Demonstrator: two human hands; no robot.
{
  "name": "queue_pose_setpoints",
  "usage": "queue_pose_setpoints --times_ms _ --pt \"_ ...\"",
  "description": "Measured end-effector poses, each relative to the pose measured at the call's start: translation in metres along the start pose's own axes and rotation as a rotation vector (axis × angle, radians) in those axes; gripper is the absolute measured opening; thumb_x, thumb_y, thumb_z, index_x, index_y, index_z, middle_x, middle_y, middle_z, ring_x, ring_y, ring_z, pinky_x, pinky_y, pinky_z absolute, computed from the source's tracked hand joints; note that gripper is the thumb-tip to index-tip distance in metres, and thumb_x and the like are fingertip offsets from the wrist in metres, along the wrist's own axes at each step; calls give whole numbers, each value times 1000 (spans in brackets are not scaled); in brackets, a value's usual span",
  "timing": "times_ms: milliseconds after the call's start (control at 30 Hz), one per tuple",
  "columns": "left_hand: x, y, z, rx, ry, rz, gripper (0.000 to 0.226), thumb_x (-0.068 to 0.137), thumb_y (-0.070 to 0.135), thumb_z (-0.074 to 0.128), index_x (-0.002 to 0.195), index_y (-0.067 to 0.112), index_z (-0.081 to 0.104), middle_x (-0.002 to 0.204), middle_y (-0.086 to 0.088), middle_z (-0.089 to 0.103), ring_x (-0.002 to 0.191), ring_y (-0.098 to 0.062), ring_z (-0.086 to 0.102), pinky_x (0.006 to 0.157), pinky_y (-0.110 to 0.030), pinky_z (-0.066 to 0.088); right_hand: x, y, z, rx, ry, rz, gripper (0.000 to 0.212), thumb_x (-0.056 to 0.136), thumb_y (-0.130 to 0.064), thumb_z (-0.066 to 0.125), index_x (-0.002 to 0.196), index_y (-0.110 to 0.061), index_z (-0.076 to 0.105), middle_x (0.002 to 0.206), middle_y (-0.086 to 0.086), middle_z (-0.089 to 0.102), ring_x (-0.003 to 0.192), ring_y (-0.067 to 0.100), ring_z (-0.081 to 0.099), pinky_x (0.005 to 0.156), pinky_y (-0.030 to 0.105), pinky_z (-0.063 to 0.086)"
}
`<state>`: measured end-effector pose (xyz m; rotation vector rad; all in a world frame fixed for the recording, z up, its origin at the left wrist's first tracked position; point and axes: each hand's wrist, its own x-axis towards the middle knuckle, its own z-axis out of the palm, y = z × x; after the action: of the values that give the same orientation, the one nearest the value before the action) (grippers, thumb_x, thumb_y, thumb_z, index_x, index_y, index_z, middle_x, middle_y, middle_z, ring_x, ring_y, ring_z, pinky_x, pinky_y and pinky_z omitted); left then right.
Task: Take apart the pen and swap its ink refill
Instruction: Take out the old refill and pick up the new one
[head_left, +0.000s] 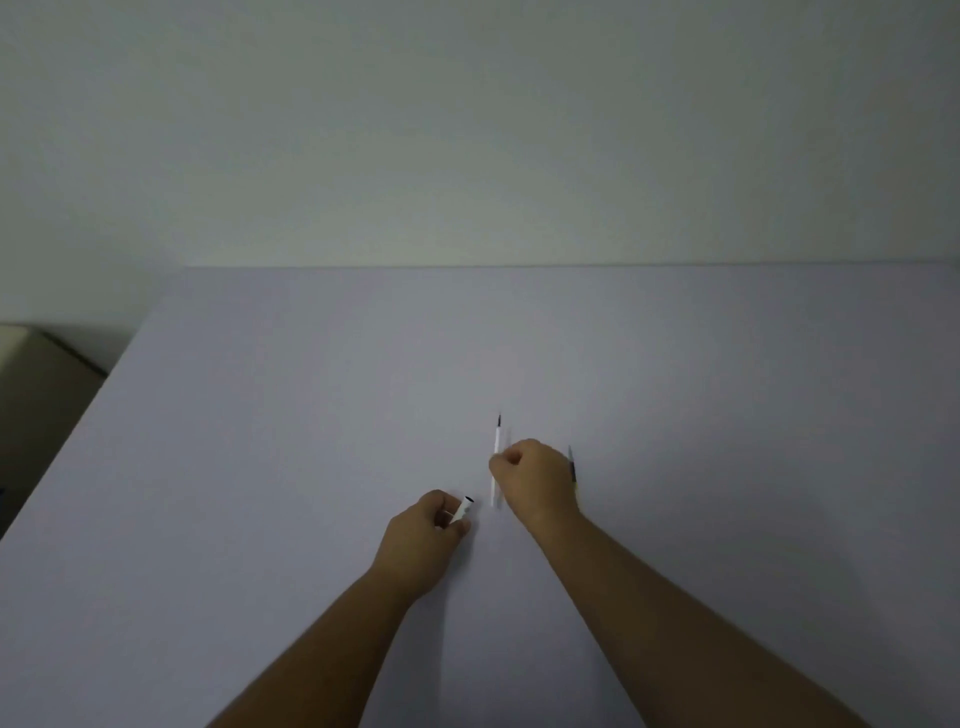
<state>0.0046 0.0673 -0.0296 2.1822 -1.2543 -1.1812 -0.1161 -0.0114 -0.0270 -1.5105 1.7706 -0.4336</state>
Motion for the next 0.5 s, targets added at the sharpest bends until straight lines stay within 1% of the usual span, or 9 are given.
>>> queue_pose_setpoints --times_ms 33,100,167,267,367,433,500 --pt "-1 2 0 -7 -6 2 15 93 30 56 103 20 59 97 2 59 86 -16 53 75 -25 39 1 -2 -4 115 18 7 24 87 -21 56 99 -3 68 100 12 72 90 25 63 72 25 43" --pt "-2 7 1 -15 -16 14 8 93 30 56 97 23 57 96 2 59 86 -16 54 75 -25 39 0 -4 -9 283 31 17 23 86 -20 59 98 -4 68 100 12 72 88 24 63 79 31 48" --pt "-2 12 3 -28 -17 28 11 93 29 55 101 22 58 97 2 58 87 -16 53 75 -25 39 -1 -3 -12 304 13 18 23 86 -21 58 98 -5 68 99 11 73 88 25 64 83 36 51" --pt "-3 17 4 -46 -8 36 21 93 29 55 110 17 60 97 1 58 88 -16 53 75 -25 40 -3 0 -13 305 21 27 23 86 -23 59 97 -6 69 95 9 73 79 21 60 78 35 51" --pt "-4 19 4 -70 -4 49 16 93 30 55 105 21 60 96 1 59 86 -16 53 74 -26 40 -3 5 -17 332 47 48 21 84 -23 59 91 -7 69 87 8 71 76 20 58 74 34 48" --pt "-4 19 6 -69 -4 66 9 93 31 55 100 26 58 95 2 60 85 -16 54 73 -26 41 -6 7 -20 359 38 51 16 84 -23 60 87 -9 68 88 8 72 74 19 57 72 32 47" --pt "-5 23 8 -76 -1 79 12 93 31 55 102 24 59 94 2 60 85 -16 54 73 -25 41 -9 9 -23 386 5 36 13 85 -22 60 84 -11 67 87 8 72 69 16 56 68 30 47"
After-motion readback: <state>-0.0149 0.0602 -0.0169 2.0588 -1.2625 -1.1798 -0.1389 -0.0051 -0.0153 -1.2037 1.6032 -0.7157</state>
